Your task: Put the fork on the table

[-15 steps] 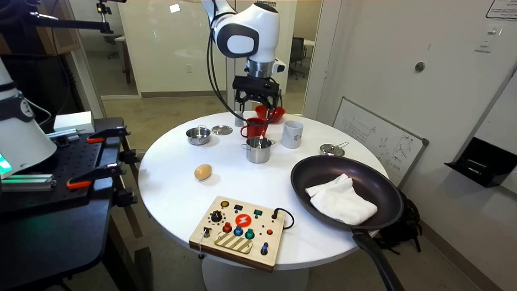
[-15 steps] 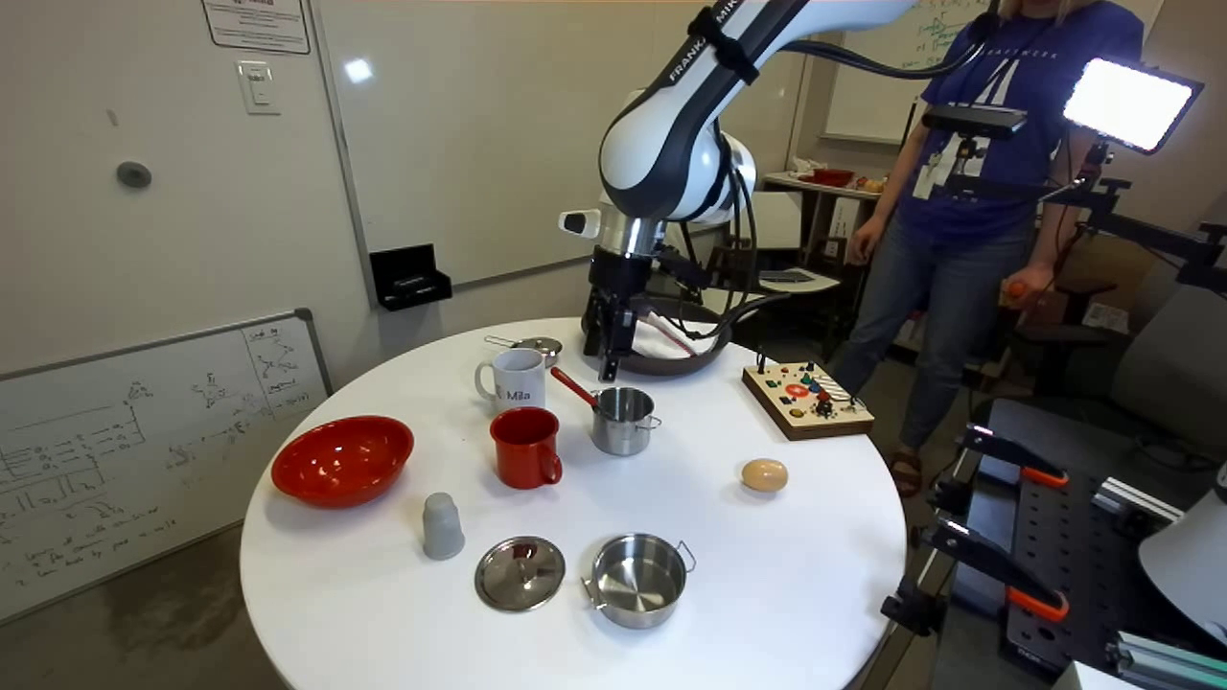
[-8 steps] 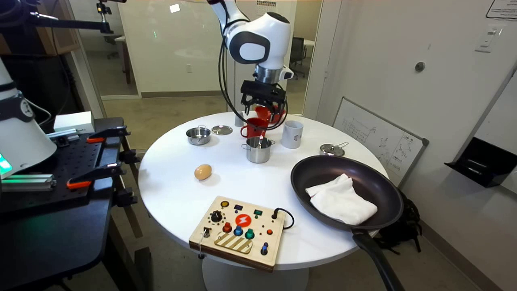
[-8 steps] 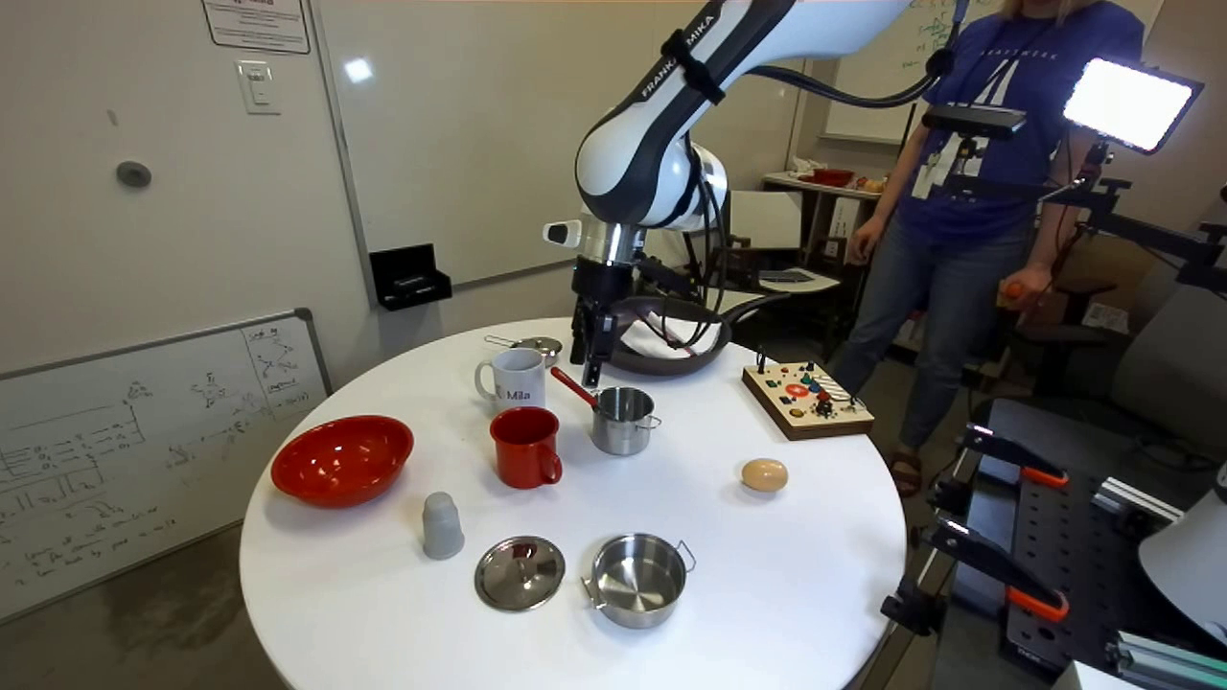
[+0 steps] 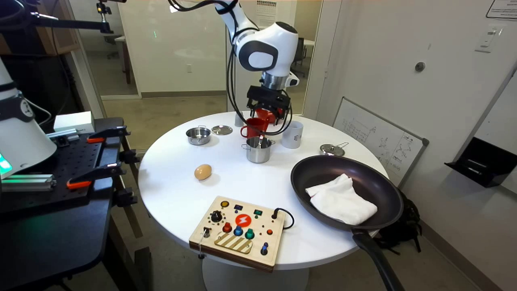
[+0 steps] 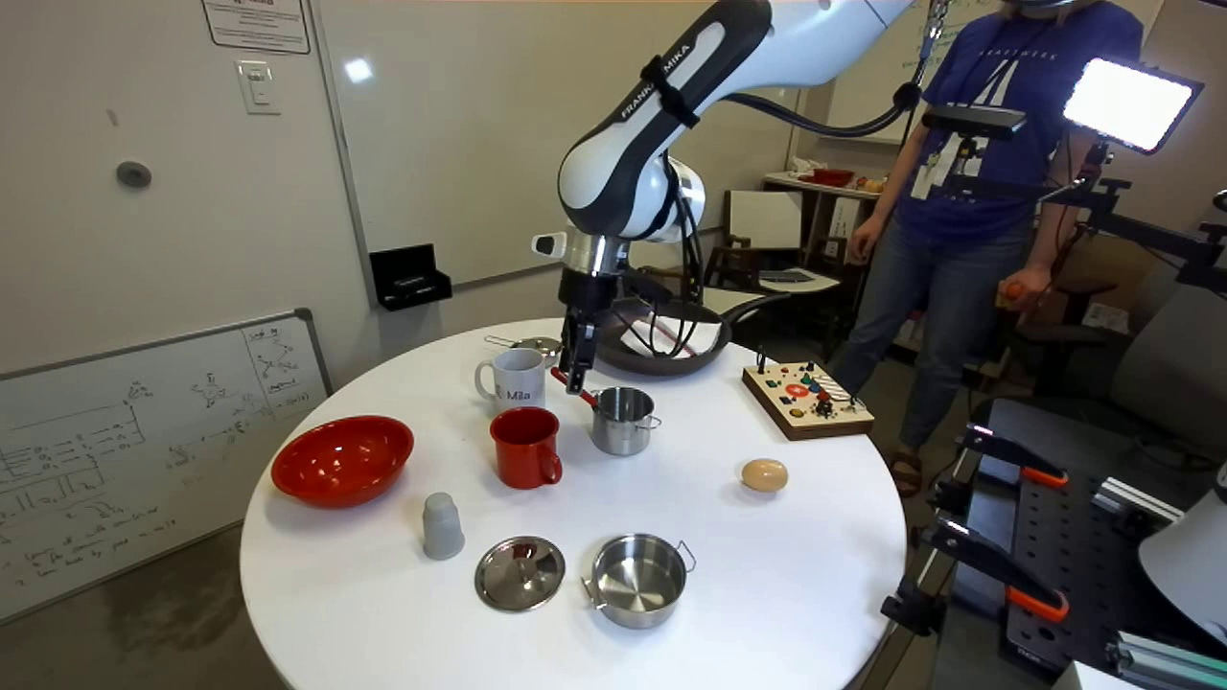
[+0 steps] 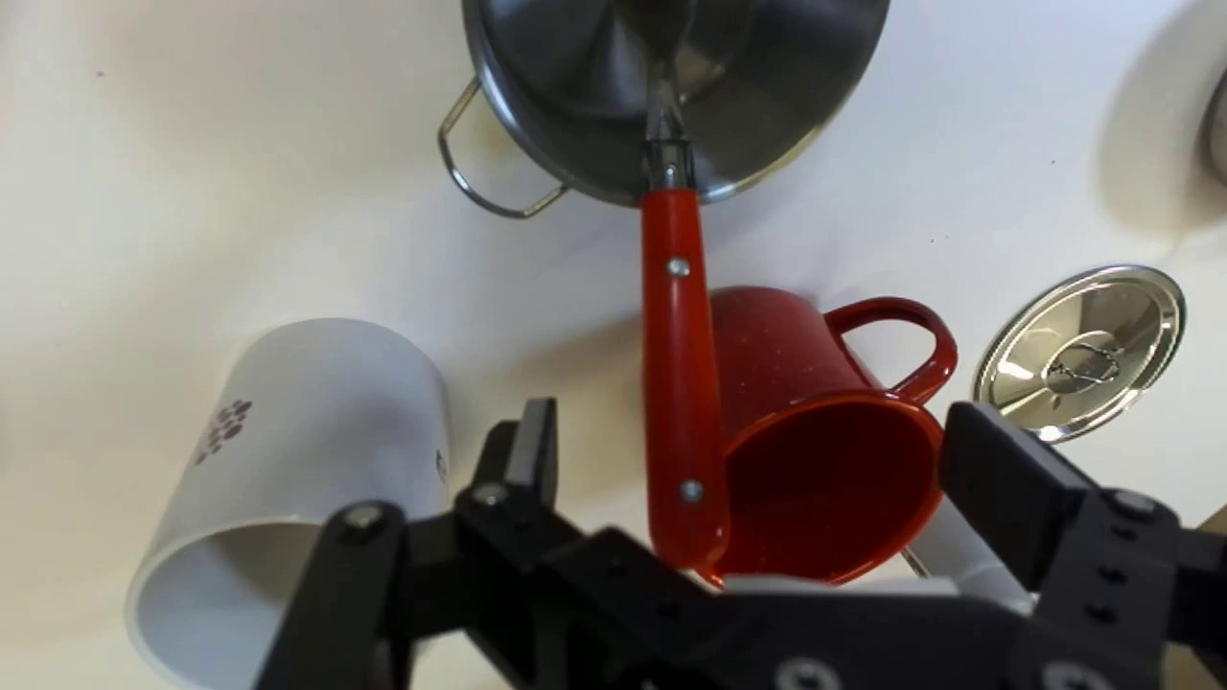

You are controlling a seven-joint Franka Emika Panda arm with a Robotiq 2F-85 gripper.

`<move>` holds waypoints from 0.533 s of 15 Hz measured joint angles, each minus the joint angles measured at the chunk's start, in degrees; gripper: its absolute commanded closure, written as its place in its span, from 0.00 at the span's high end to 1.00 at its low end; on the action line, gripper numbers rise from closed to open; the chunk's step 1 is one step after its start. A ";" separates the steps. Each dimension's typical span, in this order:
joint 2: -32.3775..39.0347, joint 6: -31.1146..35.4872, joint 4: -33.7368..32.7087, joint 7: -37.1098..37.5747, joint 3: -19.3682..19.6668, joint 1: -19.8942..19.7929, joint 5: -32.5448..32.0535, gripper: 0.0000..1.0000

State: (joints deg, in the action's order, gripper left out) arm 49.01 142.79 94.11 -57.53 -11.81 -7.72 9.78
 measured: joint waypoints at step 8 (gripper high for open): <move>2.39 -3.32 -4.13 2.26 0.24 0.16 -0.43 0.60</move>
State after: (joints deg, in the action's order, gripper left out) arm 51.41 139.47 89.98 -55.28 -11.58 -7.56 9.35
